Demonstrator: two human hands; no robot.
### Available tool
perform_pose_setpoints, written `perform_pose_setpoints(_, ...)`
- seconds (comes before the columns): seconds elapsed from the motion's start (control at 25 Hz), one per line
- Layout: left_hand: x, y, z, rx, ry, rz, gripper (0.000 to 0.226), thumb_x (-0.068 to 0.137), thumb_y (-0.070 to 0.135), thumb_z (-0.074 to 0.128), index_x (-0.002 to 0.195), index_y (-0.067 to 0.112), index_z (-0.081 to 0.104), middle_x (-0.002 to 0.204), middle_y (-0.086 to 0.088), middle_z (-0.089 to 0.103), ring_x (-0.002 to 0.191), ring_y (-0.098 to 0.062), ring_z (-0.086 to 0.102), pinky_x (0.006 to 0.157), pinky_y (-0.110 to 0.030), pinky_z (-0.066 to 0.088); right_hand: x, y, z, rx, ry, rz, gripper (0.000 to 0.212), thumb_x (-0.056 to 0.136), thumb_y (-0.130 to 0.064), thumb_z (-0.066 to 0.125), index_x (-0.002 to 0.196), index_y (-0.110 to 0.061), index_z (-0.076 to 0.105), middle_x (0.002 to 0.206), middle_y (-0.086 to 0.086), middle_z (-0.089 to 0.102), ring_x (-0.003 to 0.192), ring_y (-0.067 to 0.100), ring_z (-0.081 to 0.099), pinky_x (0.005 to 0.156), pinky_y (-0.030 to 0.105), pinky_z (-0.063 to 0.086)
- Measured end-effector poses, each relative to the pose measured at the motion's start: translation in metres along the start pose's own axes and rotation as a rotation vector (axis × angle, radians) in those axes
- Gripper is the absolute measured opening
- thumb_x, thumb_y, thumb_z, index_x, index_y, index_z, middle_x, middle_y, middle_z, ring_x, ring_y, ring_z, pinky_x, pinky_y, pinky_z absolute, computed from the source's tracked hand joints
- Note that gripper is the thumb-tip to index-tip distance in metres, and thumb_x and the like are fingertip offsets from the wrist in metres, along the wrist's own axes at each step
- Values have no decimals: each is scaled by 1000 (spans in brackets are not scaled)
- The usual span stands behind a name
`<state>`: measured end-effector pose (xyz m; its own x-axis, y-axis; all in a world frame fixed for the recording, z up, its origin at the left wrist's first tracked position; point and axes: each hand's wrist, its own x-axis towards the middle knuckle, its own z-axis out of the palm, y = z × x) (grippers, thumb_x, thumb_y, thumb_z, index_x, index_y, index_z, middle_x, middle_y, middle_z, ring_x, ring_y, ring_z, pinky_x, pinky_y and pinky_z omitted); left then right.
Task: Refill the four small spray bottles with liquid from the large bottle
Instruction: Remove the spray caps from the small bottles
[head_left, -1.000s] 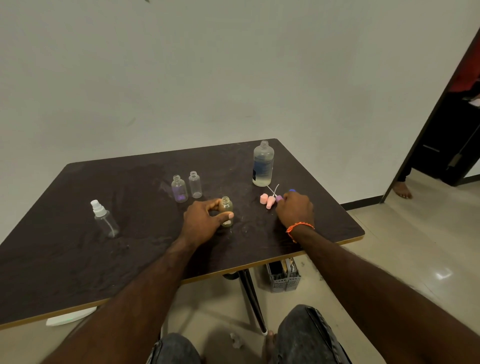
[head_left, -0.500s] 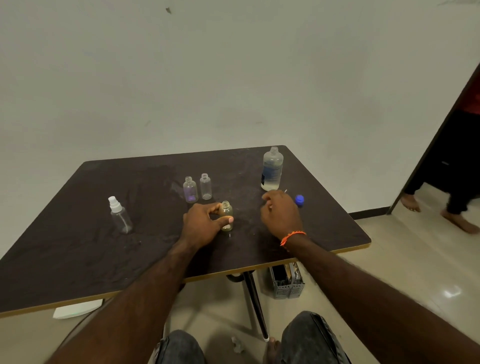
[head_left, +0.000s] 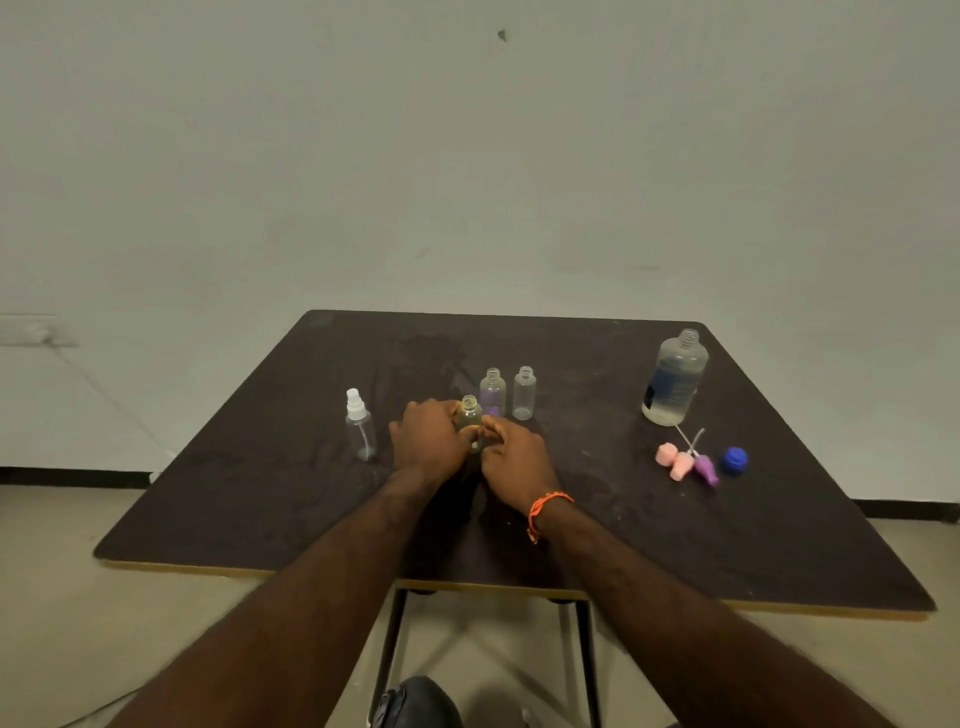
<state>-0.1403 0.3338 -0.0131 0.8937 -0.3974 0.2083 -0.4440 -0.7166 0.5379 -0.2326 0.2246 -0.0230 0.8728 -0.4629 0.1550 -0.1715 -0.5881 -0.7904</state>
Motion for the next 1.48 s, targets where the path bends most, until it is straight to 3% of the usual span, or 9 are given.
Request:
perform_pose_setpoints(0.12, 23, -2, 3, 48, 21, -26, 21, 88, 47, 74, 95, 27, 75, 99, 2, 74, 113, -30, 59, 95, -51, 49, 23, -2, 8, 9, -24, 20, 56, 84, -3, 49, 139, -15, 57, 131, 5, 65, 123, 19, 59, 98, 16, 40)
perform_pose_setpoints(0.44, 61, -16, 10, 4, -3, -13, 23, 86, 46, 78, 103, 31, 75, 102, 8, 75, 113, -27, 65, 100, -57, 50, 56, 0, 16, 5, -96, 34, 64, 84, -7, 49, 146, -19, 47, 138, 5, 60, 123, 18, 58, 105, 29, 47)
perform_pose_setpoints(0.64, 48, -7, -7, 45, 37, -43, 86, 84, 49, 82, 155, 22, 42, 142, -2, 59, 138, -30, 47, 113, -57, 38, 42, -3, 6, 9, -44, 23, 60, 83, -4, 52, 141, -16, 53, 134, 4, 63, 122, 17, 59, 104, 32, 49)
perform_pose_setpoints(0.84, 19, -6, -55, -15, 289, 234, 61, 92, 36, 74, 148, 20, 55, 123, 4, 66, 125, -23, 51, 101, -42, 34, 18, -21, 0, -58, 5, -59, 47, 80, -7, 56, 125, -16, 66, 116, -3, 71, 106, 11, 65, 98, 27, 50)
perform_pose_setpoints(0.96, 8, -31, -84, 25, 404, 192, 60, 90, 41, 76, 144, 20, 59, 132, -1, 65, 129, -27, 50, 100, -45, 33, 7, -39, 9, -100, -44, -101, 44, 79, -11, 57, 121, -20, 65, 113, -7, 70, 104, 10, 65, 97, 30, 50)
perform_pose_setpoints(1.08, -6, -75, -93, 8, 320, 11, 75, 84, 59, 78, 146, 23, 57, 144, 0, 61, 138, -27, 47, 109, -54, 33, 2, -51, 28, -109, -112, -106, 49, 77, -14, 57, 125, -22, 62, 114, -8, 69, 105, 12, 65, 97, 33, 51)
perform_pose_setpoints(1.2, -16, -108, -86, 11, 65, -59, 79, 75, 65, 83, 142, 28, 62, 138, 4, 67, 136, -24, 53, 113, -58, 31, 2, -61, 48, -135, -193, -117, 58, 78, -11, 55, 135, -21, 55, 126, -3, 66, 113, 19, 62, 100, 38, 49)
perform_pose_setpoints(1.36, -16, -117, -73, -95, 7, -46, 48, 84, 44, 83, 129, 32, 69, 116, 12, 75, 115, -16, 68, 109, -54, 44, 6, -72, 67, -116, -292, -133, 73, 78, -8, 52, 149, -21, 40, 142, 5, 57, 126, 29, 57, 105, 44, 46)
perform_pose_setpoints(1.48, -14, -112, -62, -137, -28, 7, 27, 85, 40, 80, 110, 31, 75, 98, 17, 76, 99, -9, 71, 99, -51, 54, 2, -76, 64, -78, -240, -151, 64, 79, -14, 53, 143, -21, 47, 133, 10, 63, 119, 30, 61, 100, 43, 50)
